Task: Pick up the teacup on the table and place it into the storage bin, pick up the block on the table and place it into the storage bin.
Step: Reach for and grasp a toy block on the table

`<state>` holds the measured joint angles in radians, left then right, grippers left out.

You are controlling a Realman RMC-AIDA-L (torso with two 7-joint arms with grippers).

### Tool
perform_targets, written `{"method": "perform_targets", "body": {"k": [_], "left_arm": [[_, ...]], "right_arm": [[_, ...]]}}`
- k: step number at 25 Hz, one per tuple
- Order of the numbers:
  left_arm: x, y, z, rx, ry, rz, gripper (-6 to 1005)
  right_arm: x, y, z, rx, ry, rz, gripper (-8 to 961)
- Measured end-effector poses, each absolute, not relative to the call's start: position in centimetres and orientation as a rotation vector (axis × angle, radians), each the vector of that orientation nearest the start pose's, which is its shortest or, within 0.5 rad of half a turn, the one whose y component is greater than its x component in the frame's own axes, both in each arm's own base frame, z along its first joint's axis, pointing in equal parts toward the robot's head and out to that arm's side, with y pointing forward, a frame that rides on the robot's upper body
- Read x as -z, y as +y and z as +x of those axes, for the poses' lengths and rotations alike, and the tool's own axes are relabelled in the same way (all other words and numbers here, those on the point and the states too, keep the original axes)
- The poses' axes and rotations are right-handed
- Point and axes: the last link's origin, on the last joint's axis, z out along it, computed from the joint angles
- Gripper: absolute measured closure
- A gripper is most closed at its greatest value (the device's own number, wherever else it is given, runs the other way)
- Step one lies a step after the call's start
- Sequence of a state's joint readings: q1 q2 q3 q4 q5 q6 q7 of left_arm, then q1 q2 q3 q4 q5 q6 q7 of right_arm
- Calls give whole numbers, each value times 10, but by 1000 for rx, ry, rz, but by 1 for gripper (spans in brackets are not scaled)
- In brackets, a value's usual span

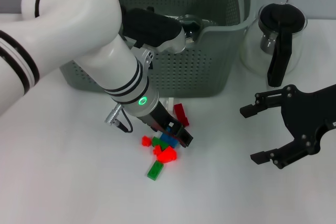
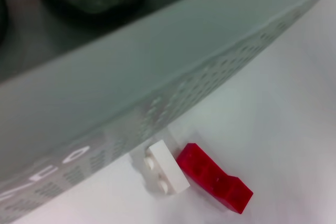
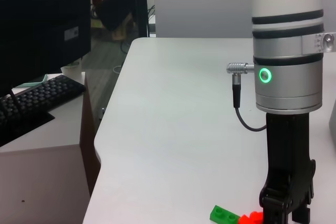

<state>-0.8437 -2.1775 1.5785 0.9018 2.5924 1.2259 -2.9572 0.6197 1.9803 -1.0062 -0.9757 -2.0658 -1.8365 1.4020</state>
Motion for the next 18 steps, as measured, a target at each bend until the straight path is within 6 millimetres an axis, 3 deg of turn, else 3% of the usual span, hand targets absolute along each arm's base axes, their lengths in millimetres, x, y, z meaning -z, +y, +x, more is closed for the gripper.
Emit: {"method": "perform_targets", "body": {"k": [18], "left_arm": [[107, 371, -142, -537, -1151, -2469, 269]], "right_arm": [[-36, 332, 199, -284, -72, -3176, 25]]}}
